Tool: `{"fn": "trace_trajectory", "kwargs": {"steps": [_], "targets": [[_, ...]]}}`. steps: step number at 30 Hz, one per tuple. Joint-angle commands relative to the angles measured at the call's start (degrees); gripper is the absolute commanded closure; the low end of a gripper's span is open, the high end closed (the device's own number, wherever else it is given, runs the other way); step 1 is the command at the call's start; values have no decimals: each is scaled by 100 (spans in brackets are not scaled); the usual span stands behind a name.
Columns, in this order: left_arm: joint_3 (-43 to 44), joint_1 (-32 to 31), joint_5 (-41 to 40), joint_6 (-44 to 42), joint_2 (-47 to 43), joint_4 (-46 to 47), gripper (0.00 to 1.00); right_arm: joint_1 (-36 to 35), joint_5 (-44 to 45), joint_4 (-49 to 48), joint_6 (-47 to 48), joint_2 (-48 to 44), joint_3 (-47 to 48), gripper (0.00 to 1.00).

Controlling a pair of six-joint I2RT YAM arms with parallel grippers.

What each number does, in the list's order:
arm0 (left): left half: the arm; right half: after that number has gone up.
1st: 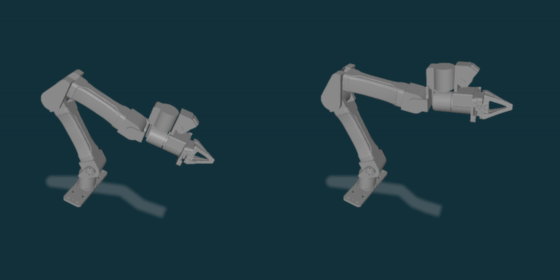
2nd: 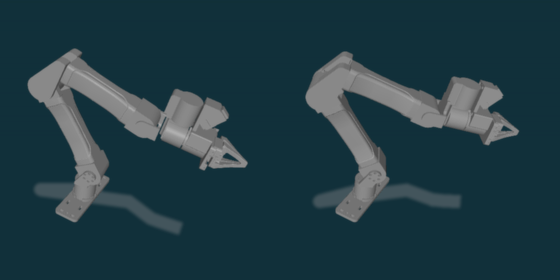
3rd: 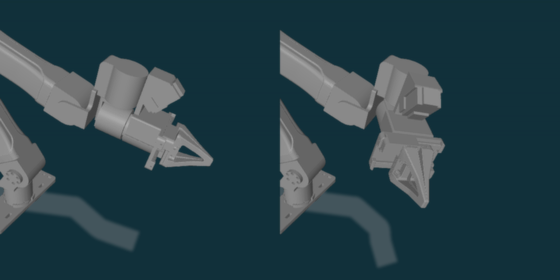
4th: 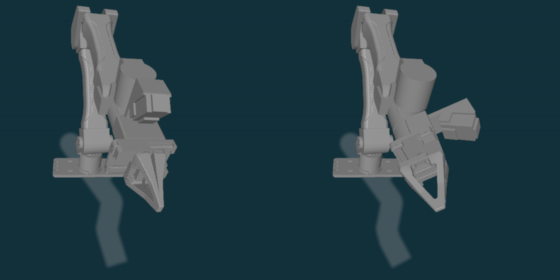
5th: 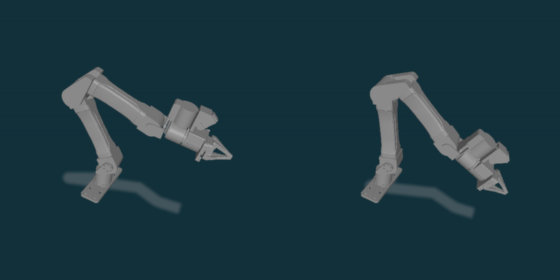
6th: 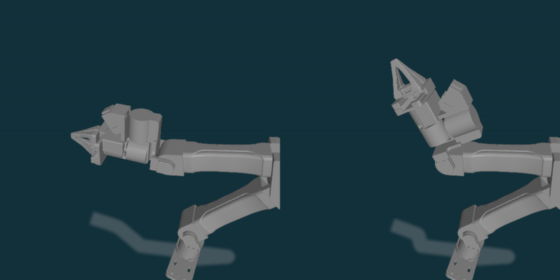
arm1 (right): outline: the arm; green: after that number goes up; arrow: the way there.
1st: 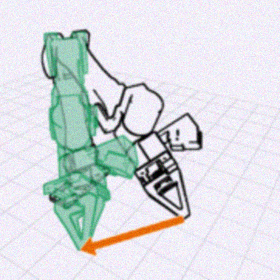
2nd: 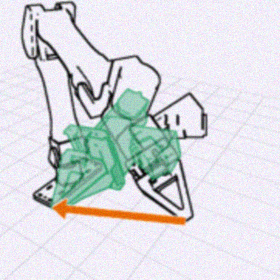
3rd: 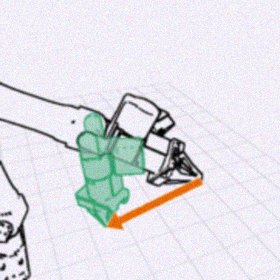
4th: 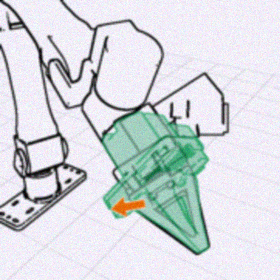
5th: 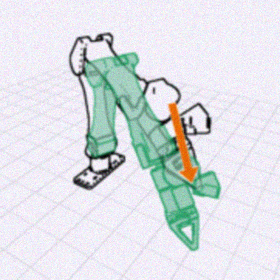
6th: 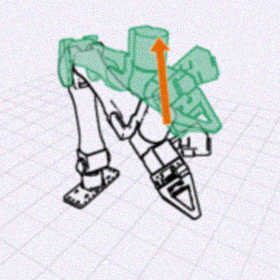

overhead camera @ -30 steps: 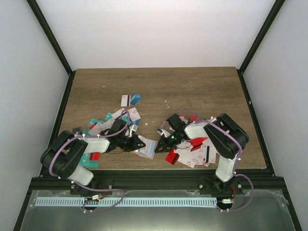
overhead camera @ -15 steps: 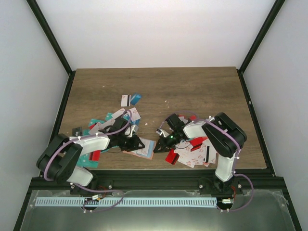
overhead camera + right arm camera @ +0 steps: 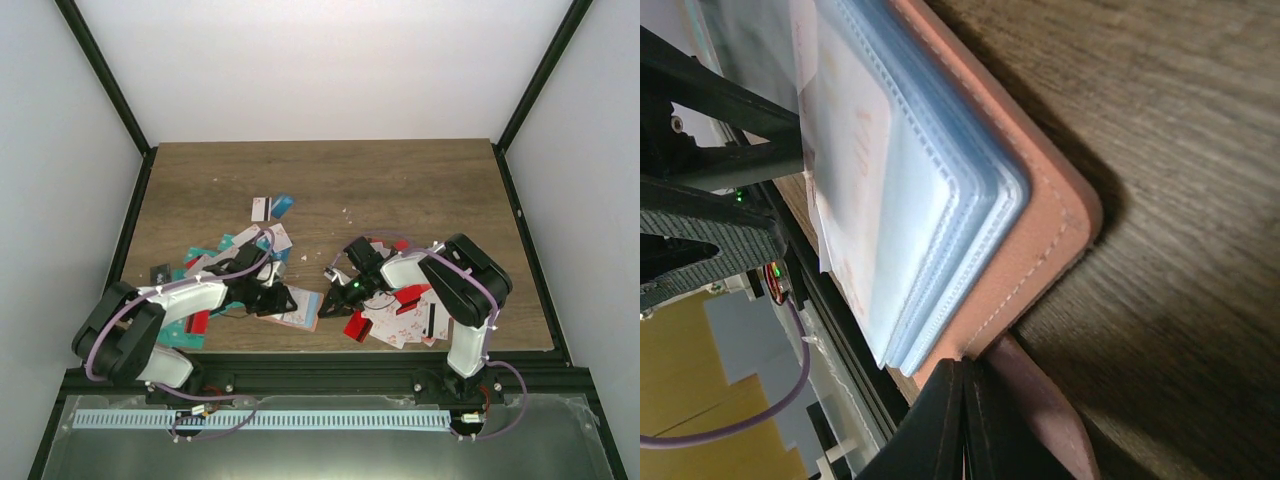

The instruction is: Put the credit cards into the card holder

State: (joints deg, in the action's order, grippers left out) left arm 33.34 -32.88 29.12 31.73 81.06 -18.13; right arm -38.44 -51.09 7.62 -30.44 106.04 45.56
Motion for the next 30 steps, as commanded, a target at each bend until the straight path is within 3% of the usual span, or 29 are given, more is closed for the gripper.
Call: {"fn": "trace_trajectory", "kwargs": {"steps": [1,18,30], "targets": [[206,-66,-126,-193,218,-50,58,-129,1057,122,-74,341,-239,95],[540,-682,-443,123,487,57,64,-129,1074,130,-64,326,-236,96],[1003,-972,-761,264,716,-580,65,-129,1346,405,91,307,7,96]]}}
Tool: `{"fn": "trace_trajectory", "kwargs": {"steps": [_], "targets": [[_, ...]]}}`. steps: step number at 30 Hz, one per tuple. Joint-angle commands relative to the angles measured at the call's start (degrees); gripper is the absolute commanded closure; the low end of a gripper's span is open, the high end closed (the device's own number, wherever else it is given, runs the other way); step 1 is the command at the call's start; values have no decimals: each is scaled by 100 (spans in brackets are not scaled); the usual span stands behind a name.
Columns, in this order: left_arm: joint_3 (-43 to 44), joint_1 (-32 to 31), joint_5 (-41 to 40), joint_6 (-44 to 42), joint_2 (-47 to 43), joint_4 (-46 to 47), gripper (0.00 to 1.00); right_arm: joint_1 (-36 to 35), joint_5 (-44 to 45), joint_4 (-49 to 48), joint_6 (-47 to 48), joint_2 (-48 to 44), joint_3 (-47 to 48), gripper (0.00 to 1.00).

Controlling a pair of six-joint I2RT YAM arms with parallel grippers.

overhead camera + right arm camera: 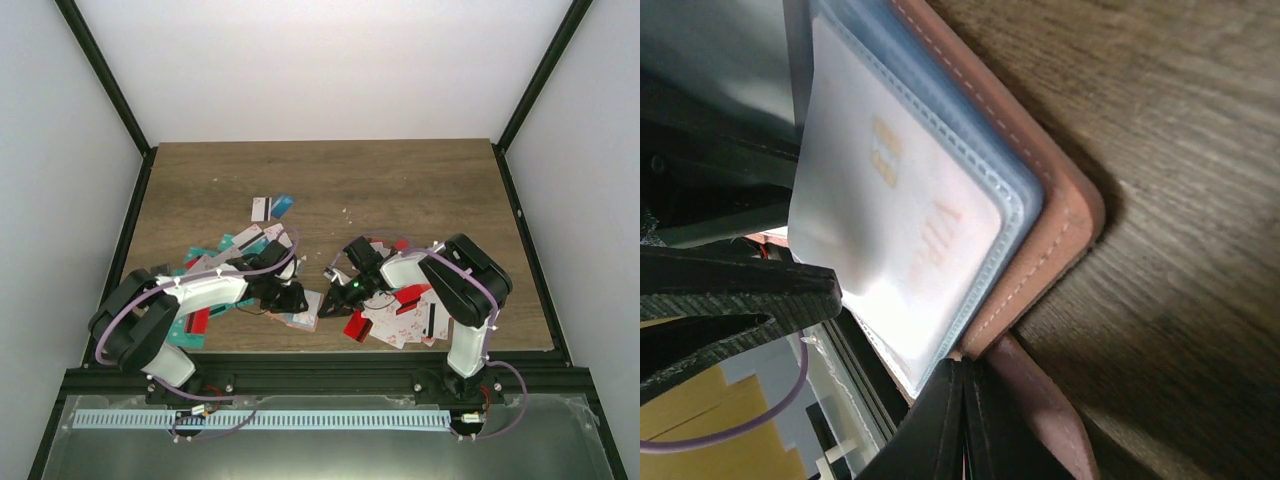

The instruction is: Put the credit cards into the card holder

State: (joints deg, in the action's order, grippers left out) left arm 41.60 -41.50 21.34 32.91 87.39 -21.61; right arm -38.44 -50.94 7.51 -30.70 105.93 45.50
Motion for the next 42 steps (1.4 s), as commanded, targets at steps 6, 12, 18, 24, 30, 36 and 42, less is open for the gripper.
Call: {"fn": "trace_trajectory", "kwargs": {"steps": [6,12,18,24,30,36,42], "targets": [[540,-107,-26,255,-78,-847,57,-125,1598,700,272,253,247,96],[979,-92,-194,109,-254,-1473,52,-125,1575,874,386,-3,345,94],[1029,-52,-462,-51,-286,-1779,55,-123,1020,540,60,-345,177,91],[935,-41,-486,-185,-293,-1767,56,-120,980,506,-136,-608,3,89],[828,-34,-561,-160,-156,-1474,69,-120,839,339,-340,-699,-28,89],[689,-21,-483,-87,6,-1142,82,-125,506,64,-603,-793,24,83],[466,-24,-439,-74,103,-927,87,-121,476,-109,-902,-770,24,82]]}}
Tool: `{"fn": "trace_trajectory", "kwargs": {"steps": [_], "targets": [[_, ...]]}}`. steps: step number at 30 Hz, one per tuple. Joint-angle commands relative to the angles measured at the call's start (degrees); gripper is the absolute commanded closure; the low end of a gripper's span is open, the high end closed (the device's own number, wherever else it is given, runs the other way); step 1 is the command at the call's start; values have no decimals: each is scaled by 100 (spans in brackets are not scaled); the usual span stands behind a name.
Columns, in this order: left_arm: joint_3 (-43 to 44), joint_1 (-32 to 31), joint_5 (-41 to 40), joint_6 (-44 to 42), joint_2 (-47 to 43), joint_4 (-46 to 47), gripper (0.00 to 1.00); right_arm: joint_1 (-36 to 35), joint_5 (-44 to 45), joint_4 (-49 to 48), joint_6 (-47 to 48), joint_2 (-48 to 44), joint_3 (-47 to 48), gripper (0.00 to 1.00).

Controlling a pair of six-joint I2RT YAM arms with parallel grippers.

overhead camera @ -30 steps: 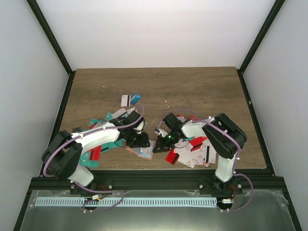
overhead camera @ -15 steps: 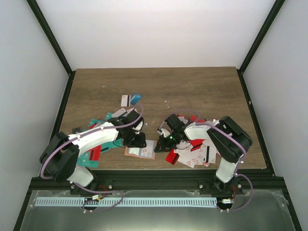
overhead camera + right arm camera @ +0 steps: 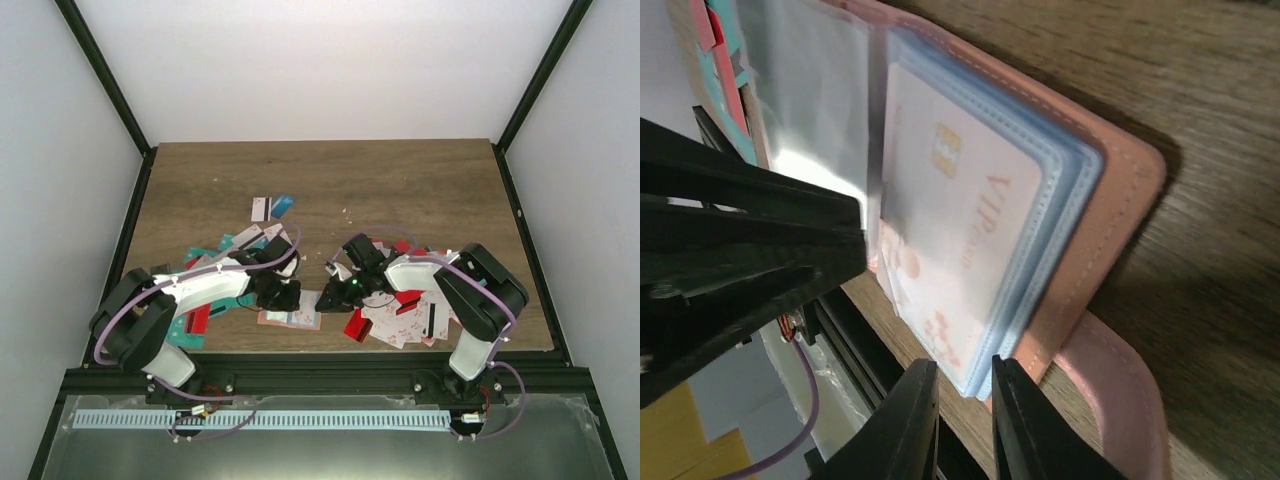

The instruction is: Put the credit cards into the card holder

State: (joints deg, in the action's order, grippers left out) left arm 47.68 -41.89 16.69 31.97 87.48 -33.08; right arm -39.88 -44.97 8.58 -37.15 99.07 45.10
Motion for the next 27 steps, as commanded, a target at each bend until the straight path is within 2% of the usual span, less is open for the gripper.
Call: {"fn": "trace_trajectory", "kwargs": {"steps": [1,14,27], "targets": [[-161,17,-3,13,108,234,88,24,-125,-216,-280,-52,78,82],[-565,14,-322,45,278,419,94,24,-14,-134,-351,133,165,74],[-766,25,-256,62,301,564,96,24,-225,-223,-355,297,418,73]]}}
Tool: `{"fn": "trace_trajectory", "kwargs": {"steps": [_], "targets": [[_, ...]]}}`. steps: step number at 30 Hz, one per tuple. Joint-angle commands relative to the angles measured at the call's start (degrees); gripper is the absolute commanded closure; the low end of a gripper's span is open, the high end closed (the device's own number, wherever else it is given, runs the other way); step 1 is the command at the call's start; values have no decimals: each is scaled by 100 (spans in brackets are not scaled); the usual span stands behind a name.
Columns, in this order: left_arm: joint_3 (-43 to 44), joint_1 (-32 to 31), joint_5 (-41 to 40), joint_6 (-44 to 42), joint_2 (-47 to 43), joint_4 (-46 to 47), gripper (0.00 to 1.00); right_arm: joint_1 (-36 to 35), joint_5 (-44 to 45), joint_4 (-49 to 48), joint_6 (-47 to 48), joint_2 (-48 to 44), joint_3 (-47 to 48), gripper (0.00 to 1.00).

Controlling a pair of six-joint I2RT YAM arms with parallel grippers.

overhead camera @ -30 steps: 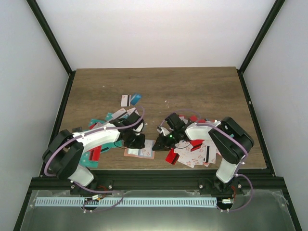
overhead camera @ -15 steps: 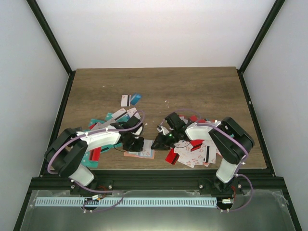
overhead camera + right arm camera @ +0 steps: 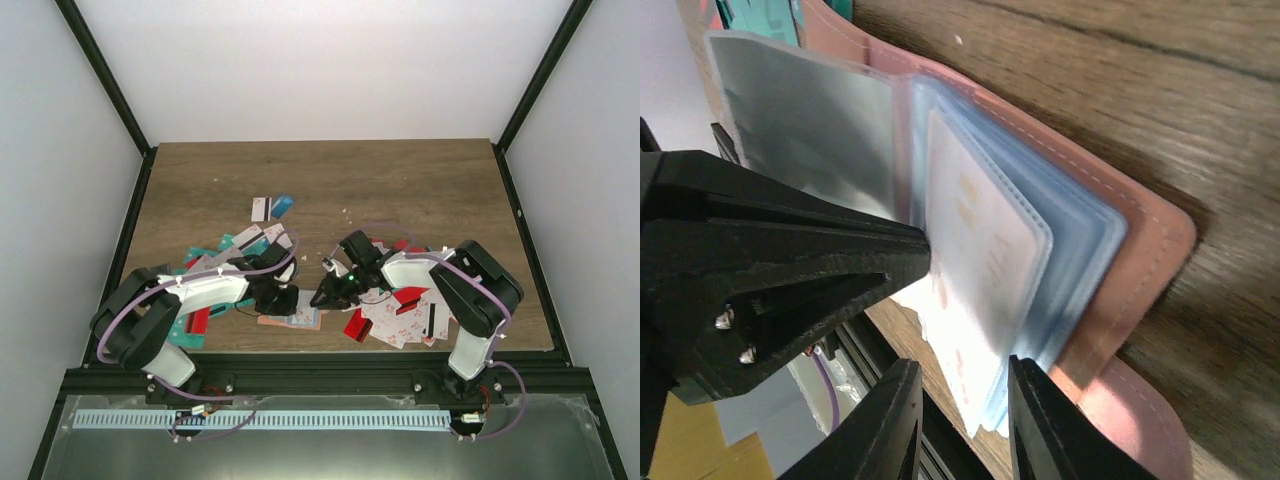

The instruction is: Put the credit cards into the card holder

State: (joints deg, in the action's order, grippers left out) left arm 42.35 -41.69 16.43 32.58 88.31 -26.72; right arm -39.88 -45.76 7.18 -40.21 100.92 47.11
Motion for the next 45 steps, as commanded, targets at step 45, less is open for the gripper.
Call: {"fn": "trace_trajectory", "kwargs": {"steps": [45], "targets": [[91,-9,927,440,-273,335,96,-11,106,345,80,80,454,75]]}}
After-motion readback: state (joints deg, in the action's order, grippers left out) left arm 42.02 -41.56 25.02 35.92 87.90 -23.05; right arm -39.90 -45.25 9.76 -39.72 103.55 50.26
